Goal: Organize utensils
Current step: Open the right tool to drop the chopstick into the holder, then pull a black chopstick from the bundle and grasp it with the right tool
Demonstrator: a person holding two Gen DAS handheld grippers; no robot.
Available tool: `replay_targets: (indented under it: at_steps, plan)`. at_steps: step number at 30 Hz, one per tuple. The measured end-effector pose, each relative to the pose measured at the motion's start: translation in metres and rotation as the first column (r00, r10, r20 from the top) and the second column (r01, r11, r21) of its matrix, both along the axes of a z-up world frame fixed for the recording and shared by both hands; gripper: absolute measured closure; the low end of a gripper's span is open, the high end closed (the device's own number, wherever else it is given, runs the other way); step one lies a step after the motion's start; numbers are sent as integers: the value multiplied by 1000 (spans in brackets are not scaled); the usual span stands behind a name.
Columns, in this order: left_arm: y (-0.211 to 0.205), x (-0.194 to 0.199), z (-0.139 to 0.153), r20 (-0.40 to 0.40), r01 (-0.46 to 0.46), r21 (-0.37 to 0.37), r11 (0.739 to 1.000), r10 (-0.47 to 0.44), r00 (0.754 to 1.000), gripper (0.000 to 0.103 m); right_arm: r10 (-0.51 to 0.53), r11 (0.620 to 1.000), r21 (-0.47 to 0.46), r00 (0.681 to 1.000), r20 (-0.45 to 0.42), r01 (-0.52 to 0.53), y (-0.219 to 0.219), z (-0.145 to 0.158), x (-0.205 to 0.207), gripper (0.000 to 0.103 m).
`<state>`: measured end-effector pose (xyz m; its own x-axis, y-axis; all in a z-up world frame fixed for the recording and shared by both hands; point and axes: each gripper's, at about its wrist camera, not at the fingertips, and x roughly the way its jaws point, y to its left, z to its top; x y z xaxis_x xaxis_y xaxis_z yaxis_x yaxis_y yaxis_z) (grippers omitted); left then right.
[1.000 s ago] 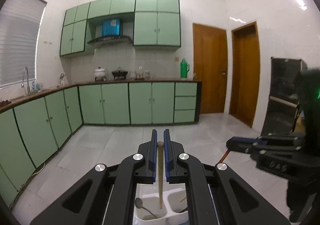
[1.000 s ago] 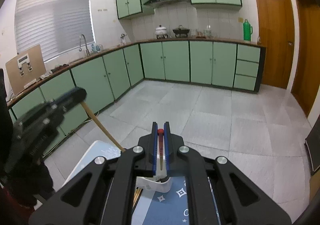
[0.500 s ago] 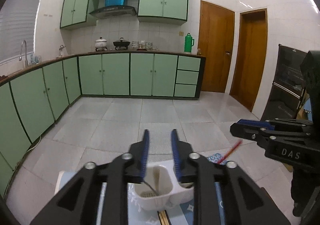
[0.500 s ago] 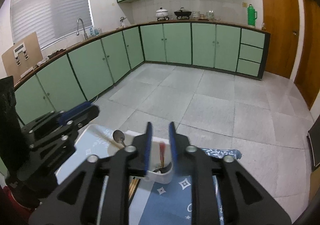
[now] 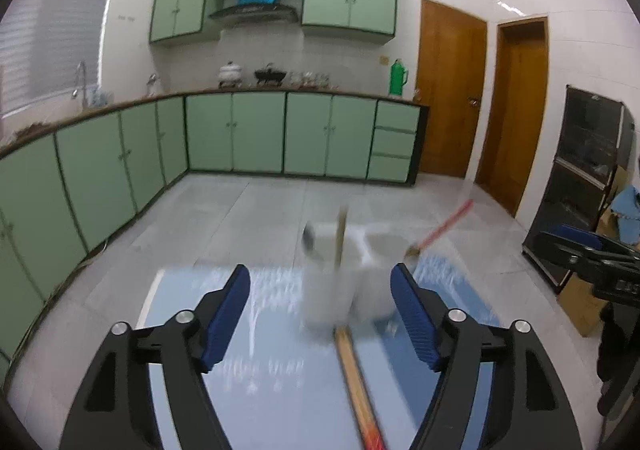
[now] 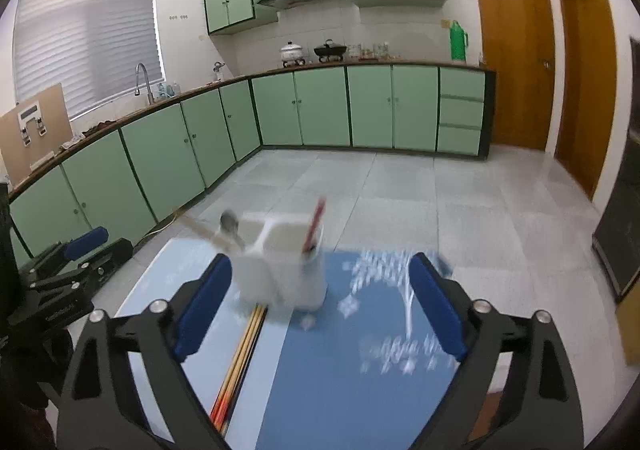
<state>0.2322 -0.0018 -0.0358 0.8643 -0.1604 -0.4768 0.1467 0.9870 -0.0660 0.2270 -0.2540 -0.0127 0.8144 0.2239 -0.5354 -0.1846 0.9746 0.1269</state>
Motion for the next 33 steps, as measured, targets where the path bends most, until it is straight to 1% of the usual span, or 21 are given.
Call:
replay_targets:
  at_steps: [4,6,8,11,15,17,21,24,27,29,33]
  plan:
    - [7,-25,-48,-86,-16,22,1000,18,996,29,-10,999,34,998,-54,12,3,-42,-31,13]
    - [10,-32,-70,-129,-22,40,999,27,991,29,-7,999,51,995,-101,12,8,-69,-43,13]
    - [12,-36,-87,-165,-28,43,999,34,986,29,-3,999,47,990,-138,9,16,-90,-52,13]
    - [15,-45,-115,-215,-38,54,998,49,975,29,10,999,32,984,-177,-4,36,-112,-62,13]
    - [17,-58,-137,-244,-37,68,997,52,968,29,19,1000,8,977,-211,-18,54,-137,-73,13]
    - [19,-61,-146,-266,-39,71,997,56,962,29,26,1000,-11,975,-220,-29,63,-145,-77,13]
    - [20,-62,-153,-297,-38,74,996,59,953,29,38,997,-55,970,-239,-52,76,-154,-79,14]
    - [20,-63,-155,-308,-34,82,996,58,950,29,45,996,-67,962,-269,-65,84,-164,-80,14]
    - [20,-63,-157,-316,-30,85,996,56,947,29,49,992,-95,958,-281,-78,91,-171,-79,18]
    - [20,-64,-158,-317,-26,84,996,52,947,29,48,988,-125,955,-292,-88,98,-174,-78,18]
    - [20,-63,-159,-324,-22,82,996,48,945,29,53,985,-140,952,-302,-99,100,-178,-74,18]
